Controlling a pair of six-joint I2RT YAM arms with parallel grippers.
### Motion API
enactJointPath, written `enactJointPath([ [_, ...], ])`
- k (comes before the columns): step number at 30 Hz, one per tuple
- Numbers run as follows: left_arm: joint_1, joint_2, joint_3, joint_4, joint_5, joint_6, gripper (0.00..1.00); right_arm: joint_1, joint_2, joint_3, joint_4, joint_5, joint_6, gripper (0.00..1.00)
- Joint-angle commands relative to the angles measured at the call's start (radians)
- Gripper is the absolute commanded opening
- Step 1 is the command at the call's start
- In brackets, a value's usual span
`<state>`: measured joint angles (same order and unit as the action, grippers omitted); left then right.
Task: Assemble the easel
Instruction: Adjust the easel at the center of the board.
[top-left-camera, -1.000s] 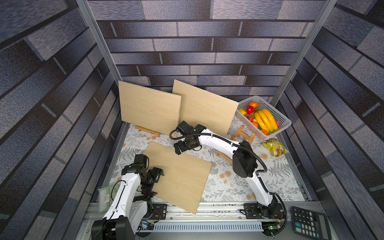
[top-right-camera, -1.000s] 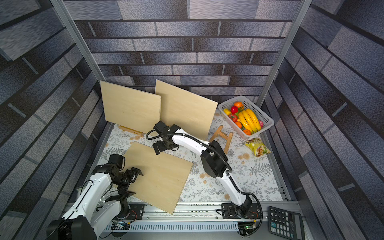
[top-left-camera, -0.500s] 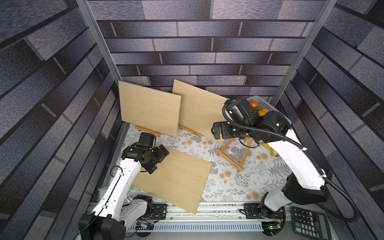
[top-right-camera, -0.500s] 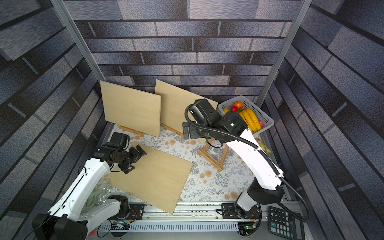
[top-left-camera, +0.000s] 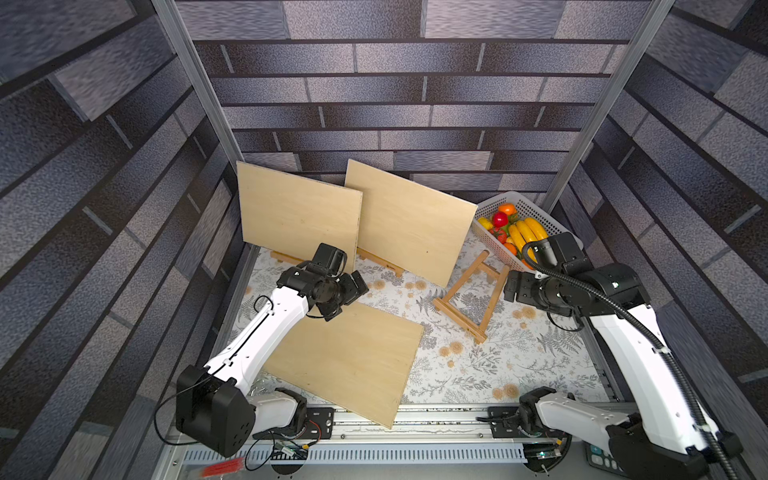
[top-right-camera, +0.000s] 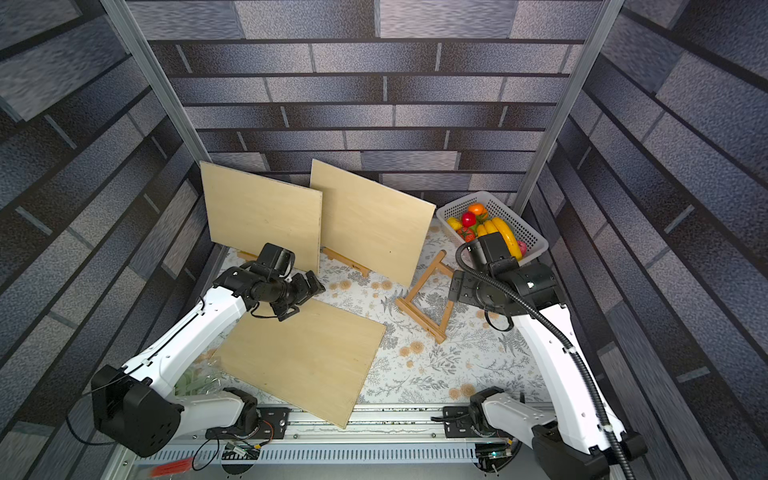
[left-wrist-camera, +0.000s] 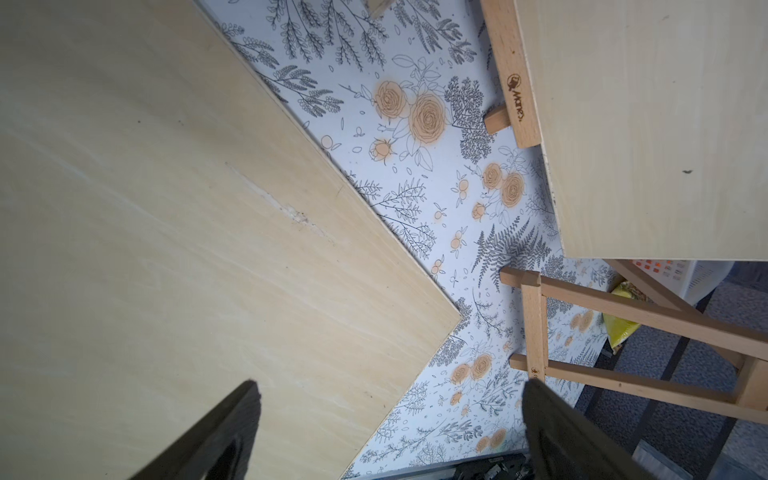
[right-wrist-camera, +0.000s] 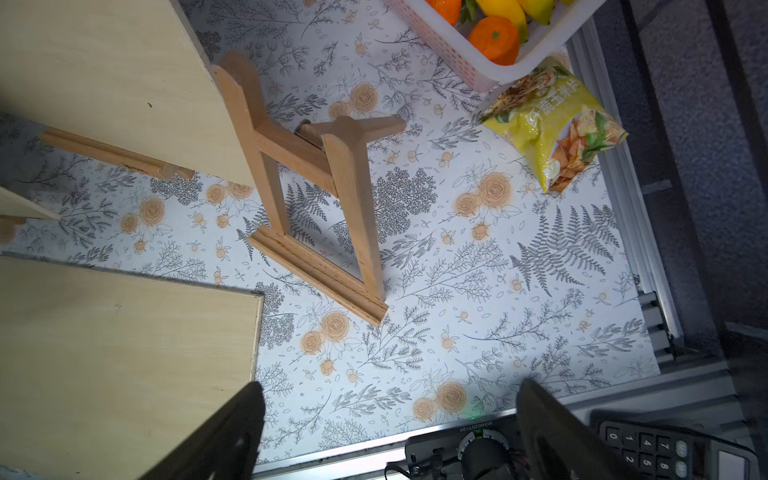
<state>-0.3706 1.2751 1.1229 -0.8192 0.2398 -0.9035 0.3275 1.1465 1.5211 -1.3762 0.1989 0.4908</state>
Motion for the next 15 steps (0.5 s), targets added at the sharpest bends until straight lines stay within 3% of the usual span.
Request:
enactJointPath([
  [1,0.008,-0.016,0.028,-0.004,0.022,0.039,1.0,-0.08,0.048,-0.044,0.188,-0.141,-0.127,0.91],
  [15,0.116,-0.109,-0.047,-0.053,0.083,0.05,1.0,-0.189,0.179,-0.086,0.423,-0.306,-0.306,0.79],
])
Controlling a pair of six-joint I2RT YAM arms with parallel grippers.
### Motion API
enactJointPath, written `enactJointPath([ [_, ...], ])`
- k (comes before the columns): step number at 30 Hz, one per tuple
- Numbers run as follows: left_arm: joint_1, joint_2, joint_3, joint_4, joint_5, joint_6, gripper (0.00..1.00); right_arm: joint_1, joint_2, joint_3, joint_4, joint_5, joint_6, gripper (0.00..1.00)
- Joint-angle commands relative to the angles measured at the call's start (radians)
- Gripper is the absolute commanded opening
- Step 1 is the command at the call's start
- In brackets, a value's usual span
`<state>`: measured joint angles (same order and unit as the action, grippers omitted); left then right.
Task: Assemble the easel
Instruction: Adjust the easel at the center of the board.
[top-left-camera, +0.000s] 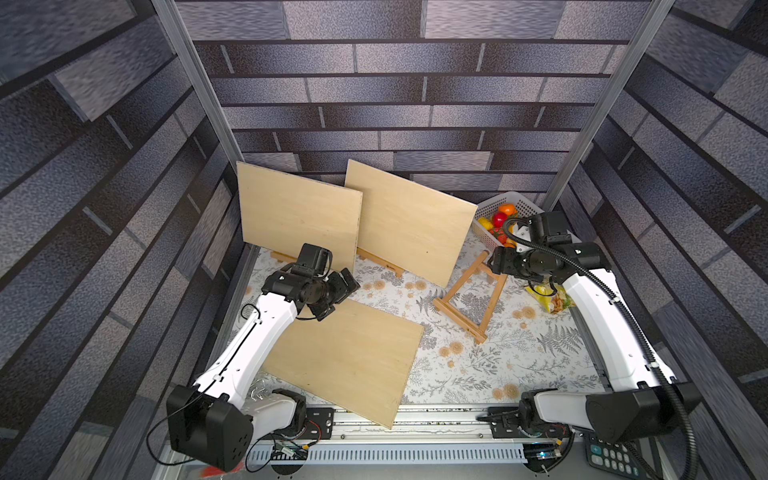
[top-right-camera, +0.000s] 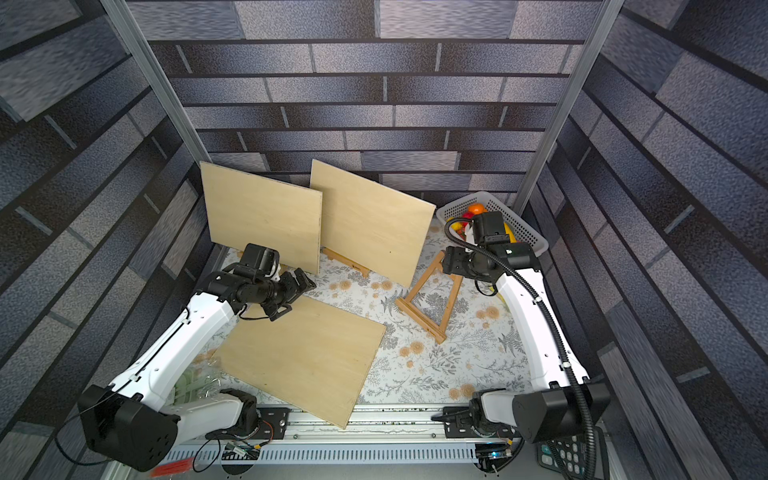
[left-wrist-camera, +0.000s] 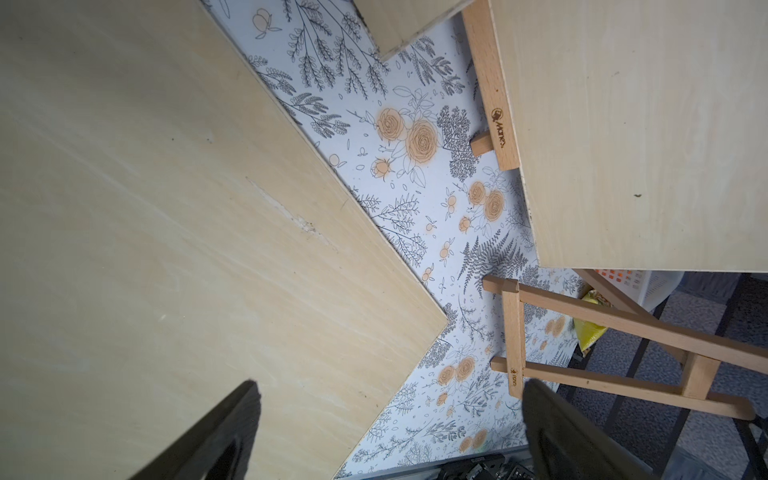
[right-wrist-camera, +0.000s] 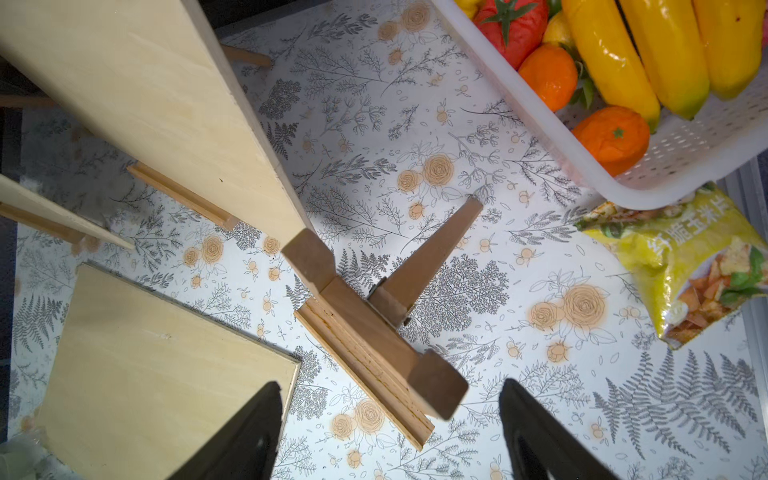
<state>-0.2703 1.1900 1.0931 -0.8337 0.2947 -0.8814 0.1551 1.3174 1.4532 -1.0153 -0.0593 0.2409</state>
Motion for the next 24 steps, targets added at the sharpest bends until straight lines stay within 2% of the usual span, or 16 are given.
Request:
enactJointPath([
  [1,0.021,-0.029,-0.021,-0.044,0.033,0.028,1.0,-0.027,0.006,-0.03,0.076,-0.055,-0.061,0.78],
  [4,0.03,-0.043,-0.024,-0.057,0.035,0.029,1.0,-0.058,-0.005,-0.065,0.115,-0.096,-0.076,0.72],
  [9,0.034,-0.051,-0.018,-0.078,0.034,0.026,1.0,-0.105,-0.034,-0.128,0.161,-0.168,-0.085,0.45],
  [11,0.034,-0.051,-0.015,-0.086,0.031,0.026,1.0,-0.113,-0.041,-0.148,0.176,-0.191,-0.084,0.44],
  [13,0.033,-0.051,-0.013,-0.09,0.031,0.025,1.0,-0.117,-0.04,-0.154,0.169,-0.198,-0.089,0.38],
  [19,0.03,-0.06,-0.027,-0.091,0.031,0.012,1.0,-0.125,-0.063,-0.194,0.195,-0.213,-0.107,0.38],
  [24,0.033,-0.071,-0.035,-0.105,0.029,0.016,1.0,-0.127,-0.077,-0.226,0.24,-0.279,-0.12,0.35],
])
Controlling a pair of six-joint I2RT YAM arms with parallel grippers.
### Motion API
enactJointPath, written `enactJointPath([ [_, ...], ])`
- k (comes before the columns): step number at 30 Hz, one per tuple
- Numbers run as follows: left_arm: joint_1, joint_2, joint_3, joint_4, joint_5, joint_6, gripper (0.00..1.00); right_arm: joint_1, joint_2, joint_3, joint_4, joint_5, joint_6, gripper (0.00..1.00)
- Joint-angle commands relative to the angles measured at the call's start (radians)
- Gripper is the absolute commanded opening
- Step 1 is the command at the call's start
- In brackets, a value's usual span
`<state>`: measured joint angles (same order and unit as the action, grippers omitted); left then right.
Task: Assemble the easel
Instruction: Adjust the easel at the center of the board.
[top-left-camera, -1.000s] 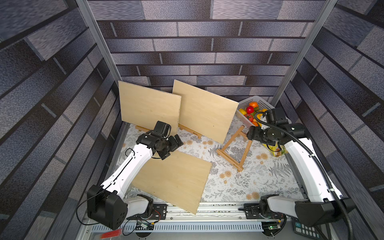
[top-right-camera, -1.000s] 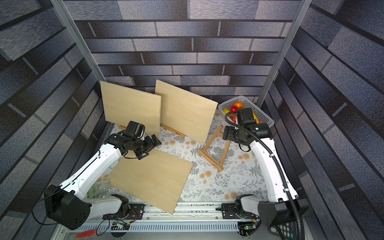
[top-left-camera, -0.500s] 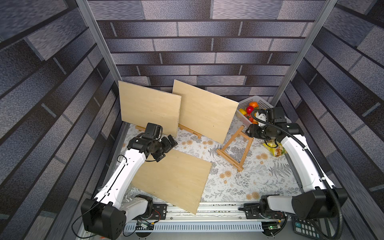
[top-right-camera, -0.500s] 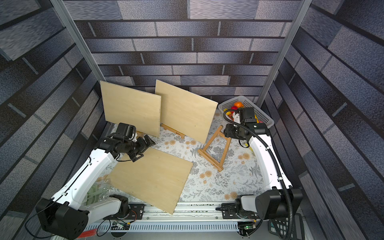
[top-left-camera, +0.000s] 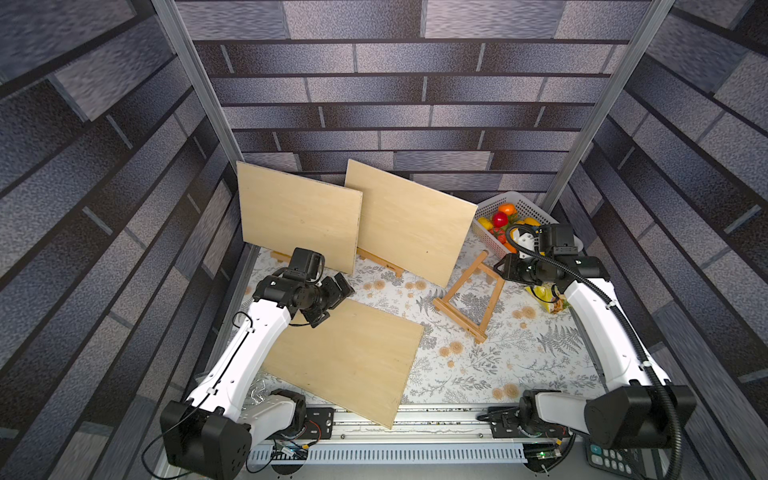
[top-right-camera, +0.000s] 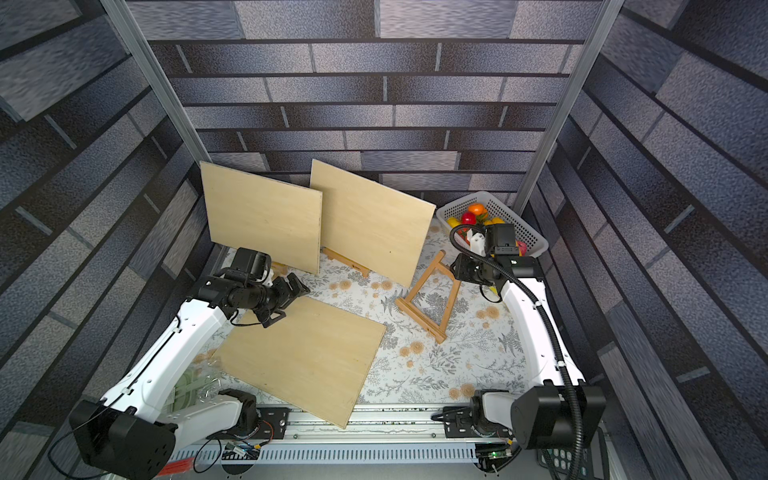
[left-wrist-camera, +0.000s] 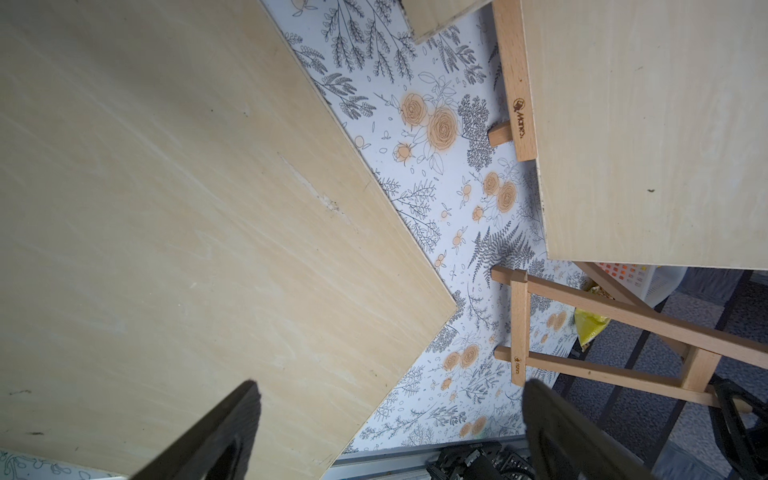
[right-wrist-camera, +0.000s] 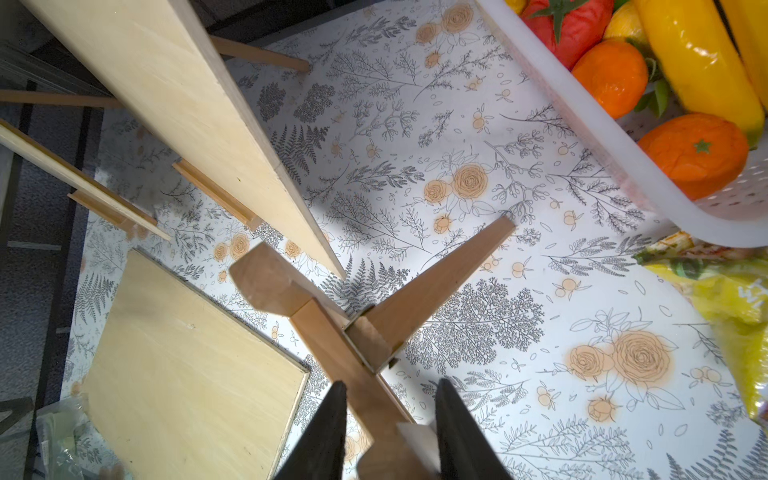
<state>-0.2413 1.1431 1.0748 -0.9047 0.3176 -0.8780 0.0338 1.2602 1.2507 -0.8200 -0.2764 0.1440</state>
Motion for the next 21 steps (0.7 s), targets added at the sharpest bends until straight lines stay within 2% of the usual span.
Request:
enactJointPath([
  [1,0.006,-0.025,-0.016,-0.037,0.008,0.017,1.0,-0.005,-0.022,-0.031,0.051,-0.082,-0.028,0.34],
  [4,0.013,-0.029,-0.021,-0.046,0.011,0.025,1.0,-0.005,-0.035,-0.052,0.068,-0.116,-0.044,0.31],
  [6,0.019,-0.035,-0.027,-0.048,0.018,0.028,1.0,-0.005,-0.044,-0.06,0.072,-0.133,-0.053,0.24],
  [14,0.041,-0.057,-0.067,-0.045,0.037,0.029,1.0,-0.005,-0.071,-0.125,0.116,-0.233,-0.021,0.24],
  [21,0.051,-0.072,-0.093,-0.045,0.043,0.033,1.0,-0.001,-0.117,-0.211,0.214,-0.33,0.07,0.23],
])
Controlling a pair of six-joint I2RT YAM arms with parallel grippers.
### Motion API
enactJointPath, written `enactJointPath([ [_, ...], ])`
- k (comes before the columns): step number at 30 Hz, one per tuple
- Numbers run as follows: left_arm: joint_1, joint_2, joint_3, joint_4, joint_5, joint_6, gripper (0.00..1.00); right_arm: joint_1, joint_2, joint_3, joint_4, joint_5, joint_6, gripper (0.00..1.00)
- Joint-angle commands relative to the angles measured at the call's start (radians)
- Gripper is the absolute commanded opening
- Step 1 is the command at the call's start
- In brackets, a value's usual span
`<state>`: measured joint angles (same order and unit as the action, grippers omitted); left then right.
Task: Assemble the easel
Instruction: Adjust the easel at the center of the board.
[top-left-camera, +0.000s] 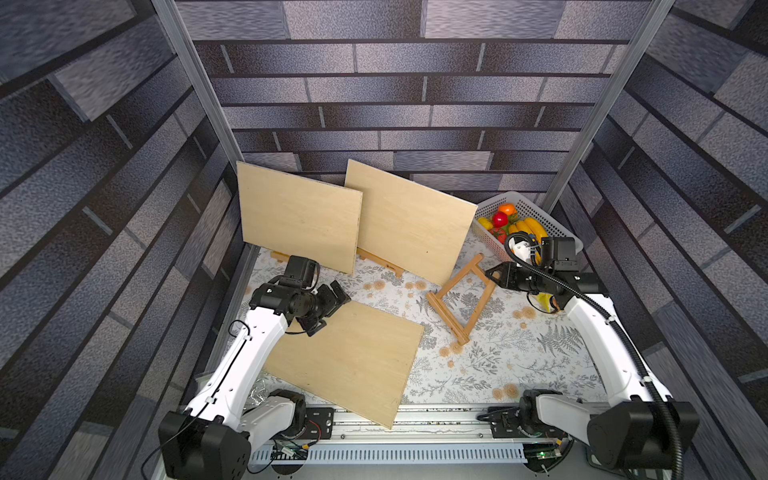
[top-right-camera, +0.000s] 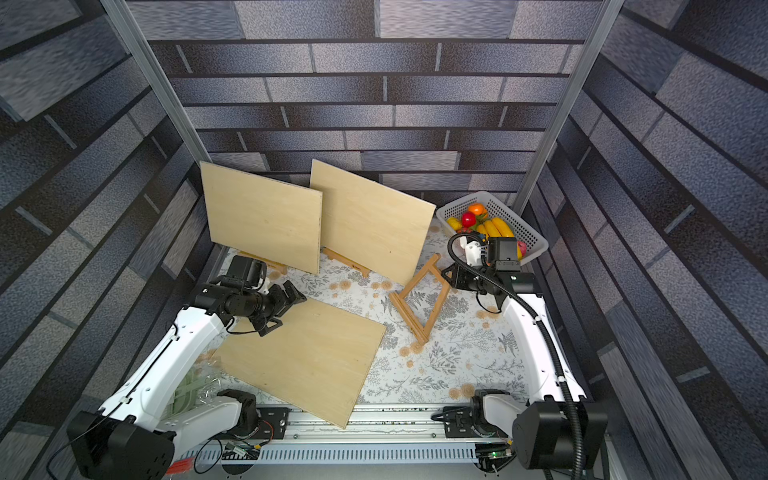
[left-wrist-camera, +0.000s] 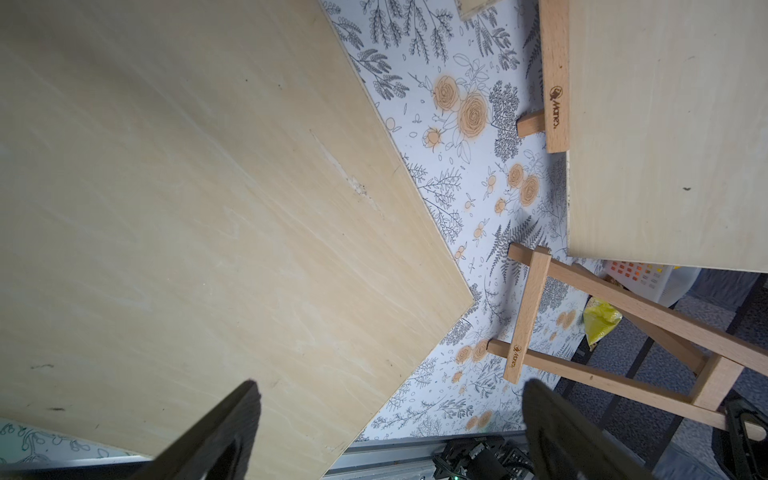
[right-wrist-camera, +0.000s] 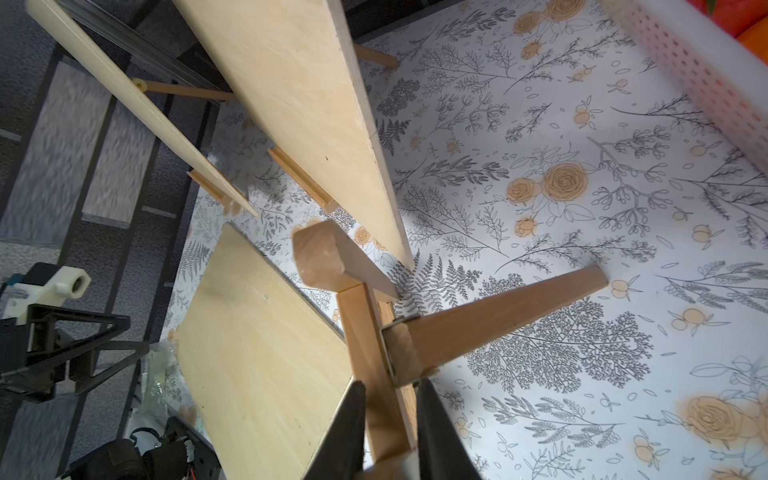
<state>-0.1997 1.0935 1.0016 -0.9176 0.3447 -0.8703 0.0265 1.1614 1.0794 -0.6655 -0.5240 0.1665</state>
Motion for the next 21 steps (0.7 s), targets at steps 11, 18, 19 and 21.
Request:
enactJointPath([
  [11,0.017,-0.049,-0.051,-0.038,0.02,0.018,1.0,0.093,0.001,-0.069,0.084,-0.117,0.07,0.22],
  [18,0.02,-0.072,-0.073,-0.049,0.016,0.012,1.0,0.139,0.003,-0.113,0.126,-0.099,0.101,0.22],
  [19,0.023,-0.075,-0.075,-0.051,0.015,0.011,1.0,0.139,0.001,-0.119,0.123,-0.097,0.1,0.22],
  [21,0.024,-0.081,-0.081,-0.053,0.014,0.01,1.0,0.14,-0.008,-0.124,0.11,-0.091,0.092,0.22],
])
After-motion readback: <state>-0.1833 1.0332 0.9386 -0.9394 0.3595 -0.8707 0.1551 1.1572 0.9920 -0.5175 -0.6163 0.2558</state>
